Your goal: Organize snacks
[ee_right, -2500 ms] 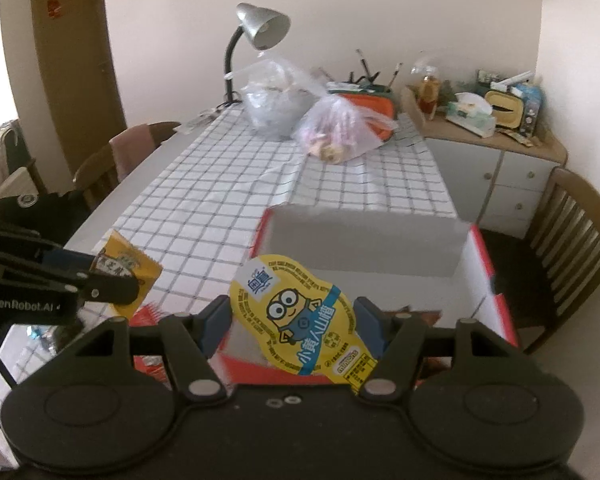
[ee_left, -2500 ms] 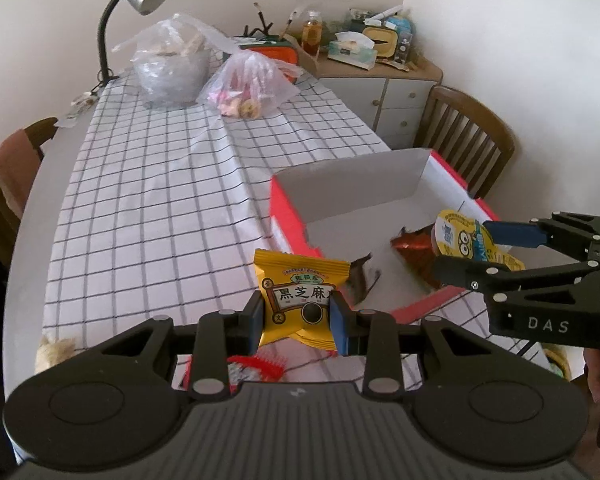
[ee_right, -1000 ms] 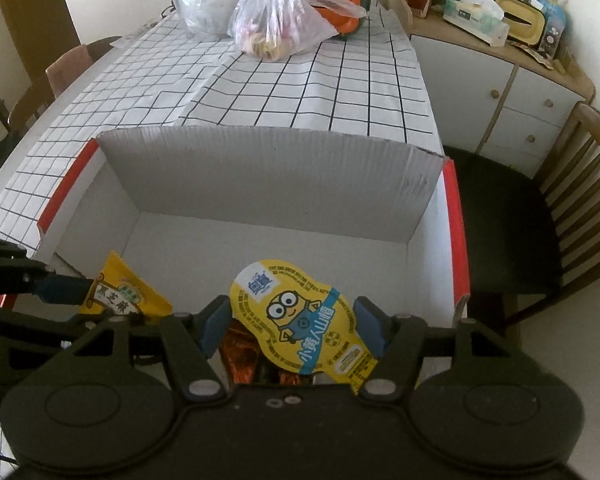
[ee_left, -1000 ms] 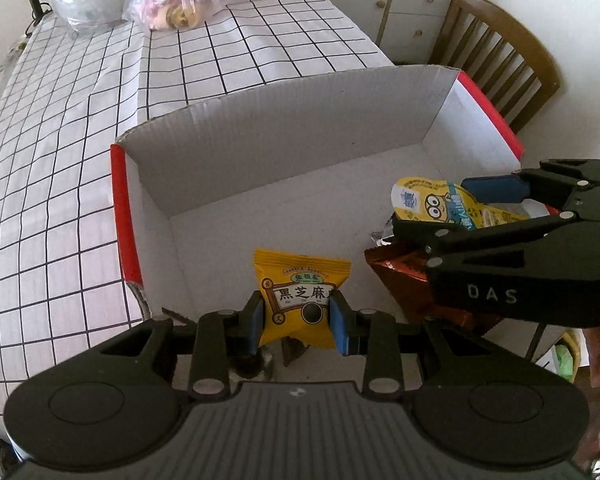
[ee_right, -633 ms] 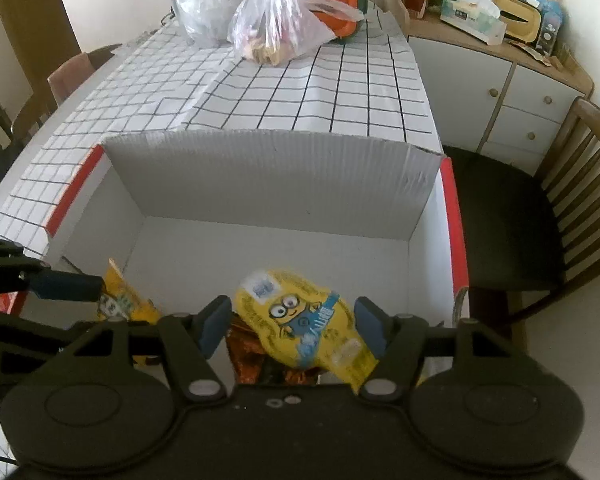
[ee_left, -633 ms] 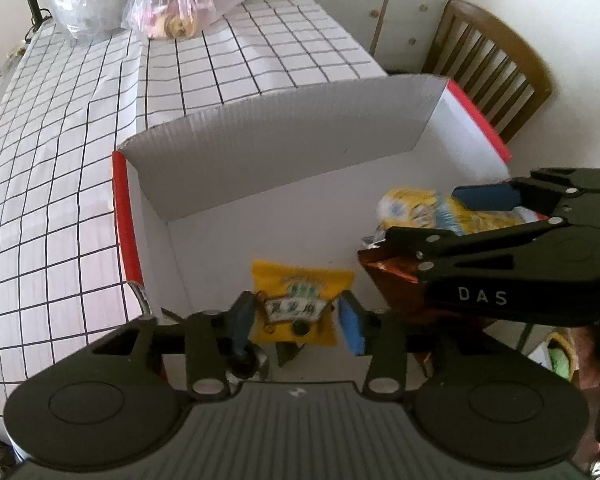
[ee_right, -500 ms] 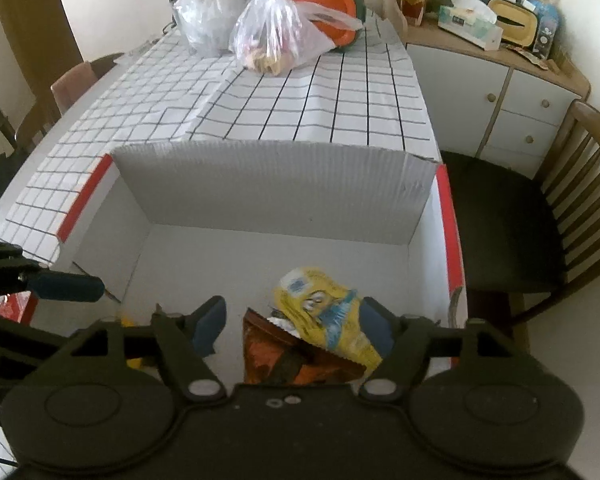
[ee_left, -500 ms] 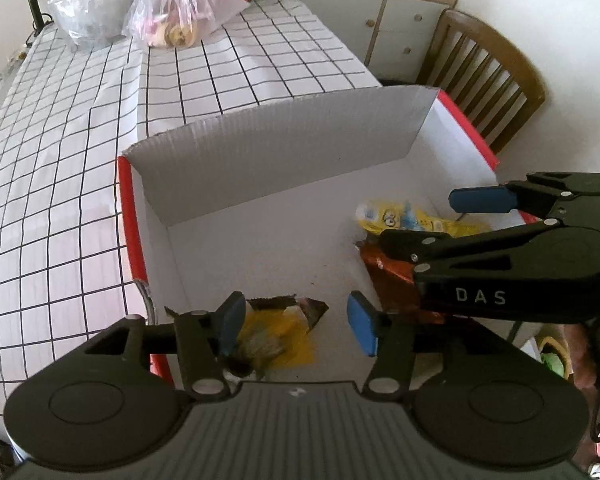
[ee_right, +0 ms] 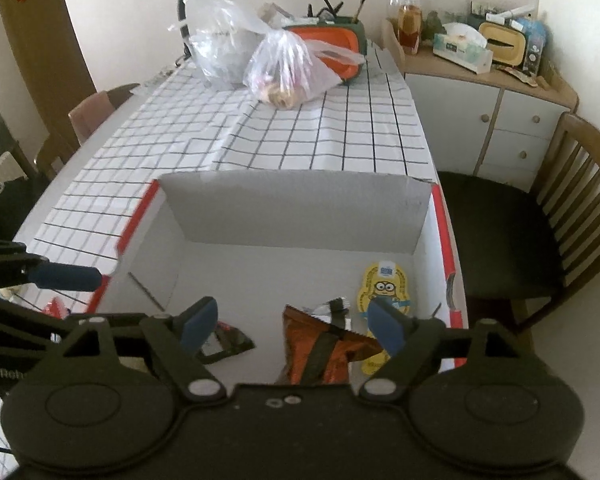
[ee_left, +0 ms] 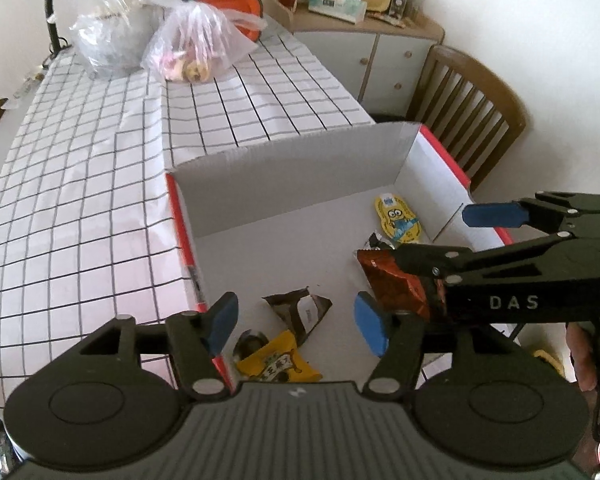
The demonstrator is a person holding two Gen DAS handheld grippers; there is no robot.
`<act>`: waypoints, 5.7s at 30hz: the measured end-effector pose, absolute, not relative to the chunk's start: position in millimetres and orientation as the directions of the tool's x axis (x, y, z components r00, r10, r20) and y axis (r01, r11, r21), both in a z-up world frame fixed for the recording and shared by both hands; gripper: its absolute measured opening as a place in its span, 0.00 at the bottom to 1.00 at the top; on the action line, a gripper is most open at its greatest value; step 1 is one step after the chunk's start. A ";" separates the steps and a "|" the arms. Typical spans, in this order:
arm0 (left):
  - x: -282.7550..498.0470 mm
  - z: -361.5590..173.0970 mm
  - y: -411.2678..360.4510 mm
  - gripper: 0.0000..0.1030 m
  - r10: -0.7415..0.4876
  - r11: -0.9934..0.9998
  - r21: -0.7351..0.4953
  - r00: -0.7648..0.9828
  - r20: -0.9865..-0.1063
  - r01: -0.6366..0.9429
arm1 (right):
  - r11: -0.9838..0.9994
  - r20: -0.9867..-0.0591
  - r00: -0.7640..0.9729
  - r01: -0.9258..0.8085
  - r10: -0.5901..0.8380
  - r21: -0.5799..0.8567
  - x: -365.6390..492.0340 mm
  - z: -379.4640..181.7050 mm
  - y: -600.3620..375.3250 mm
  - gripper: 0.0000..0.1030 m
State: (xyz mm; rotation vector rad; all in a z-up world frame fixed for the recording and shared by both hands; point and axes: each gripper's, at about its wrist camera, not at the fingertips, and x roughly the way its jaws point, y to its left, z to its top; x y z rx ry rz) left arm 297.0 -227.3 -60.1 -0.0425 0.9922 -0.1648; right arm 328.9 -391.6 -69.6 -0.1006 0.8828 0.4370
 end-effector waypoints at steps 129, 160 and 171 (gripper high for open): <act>116.6 -158.3 157.6 0.11 -0.055 0.740 -0.262 0.333 -0.941 -0.620 | 0.951 -0.876 0.370 -0.135 0.310 0.279 203.0 -146.2 -158.8 0.74; 165.4 -64.4 35.5 0.11 -0.064 0.950 -0.197 0.463 -0.884 -0.244 | 0.940 -0.794 0.502 -0.175 0.342 0.294 202.5 -68.6 -271.6 0.74; 120.9 -121.1 44.4 0.47 -0.108 0.907 -0.201 0.255 -0.961 -0.371 | 0.899 -0.819 0.393 -0.305 0.419 0.314 198.0 -87.3 -243.5 0.74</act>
